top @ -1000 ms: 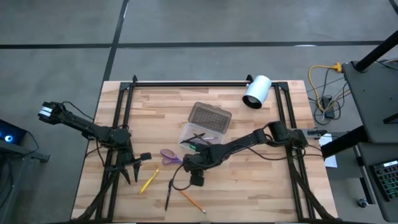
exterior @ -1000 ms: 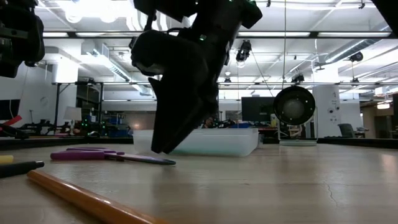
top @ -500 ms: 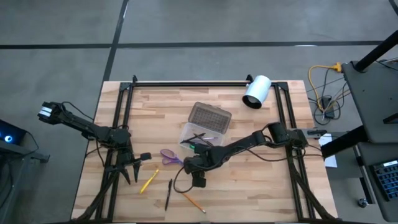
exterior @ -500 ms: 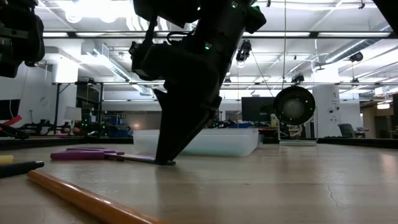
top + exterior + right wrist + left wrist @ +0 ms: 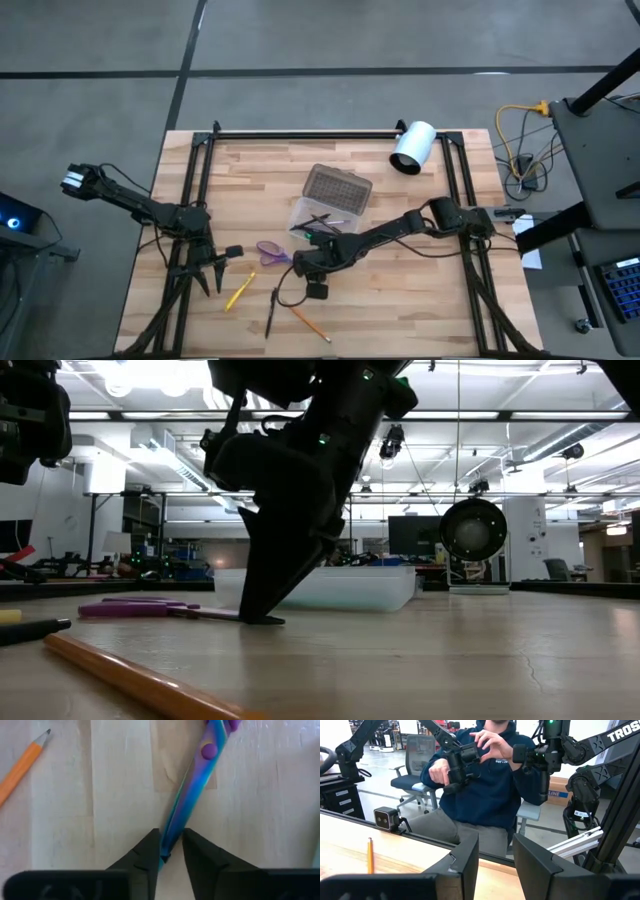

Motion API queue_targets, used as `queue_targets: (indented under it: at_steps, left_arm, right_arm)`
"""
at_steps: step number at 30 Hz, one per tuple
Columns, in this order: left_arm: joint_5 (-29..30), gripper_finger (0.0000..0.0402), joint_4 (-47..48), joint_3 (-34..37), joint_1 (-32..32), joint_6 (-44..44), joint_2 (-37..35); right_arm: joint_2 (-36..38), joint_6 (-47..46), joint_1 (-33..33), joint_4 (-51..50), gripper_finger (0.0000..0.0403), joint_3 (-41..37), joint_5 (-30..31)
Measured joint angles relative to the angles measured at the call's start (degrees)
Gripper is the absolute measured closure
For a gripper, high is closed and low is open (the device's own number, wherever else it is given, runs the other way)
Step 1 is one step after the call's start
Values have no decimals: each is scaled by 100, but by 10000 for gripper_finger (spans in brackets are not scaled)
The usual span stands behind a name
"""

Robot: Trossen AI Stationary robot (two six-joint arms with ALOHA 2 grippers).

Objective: Pick & place school supplies into a supply box
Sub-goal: Put the violet scissors into the supply box

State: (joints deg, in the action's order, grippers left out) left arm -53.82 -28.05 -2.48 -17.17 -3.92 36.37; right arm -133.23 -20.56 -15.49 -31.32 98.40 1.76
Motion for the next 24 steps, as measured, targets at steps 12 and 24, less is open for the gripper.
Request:
queue_targets:
  at_steps: [12, 24]
  left_arm:
    - [0, 297, 0, 0, -1, 2, 0]
    - [0, 297, 0, 0, -2, 0, 1]
  right_arm:
    - [-2, 105, 50, -1, 390, 21, -121]
    - [65, 105, 49, -224, 391, 236, -50]
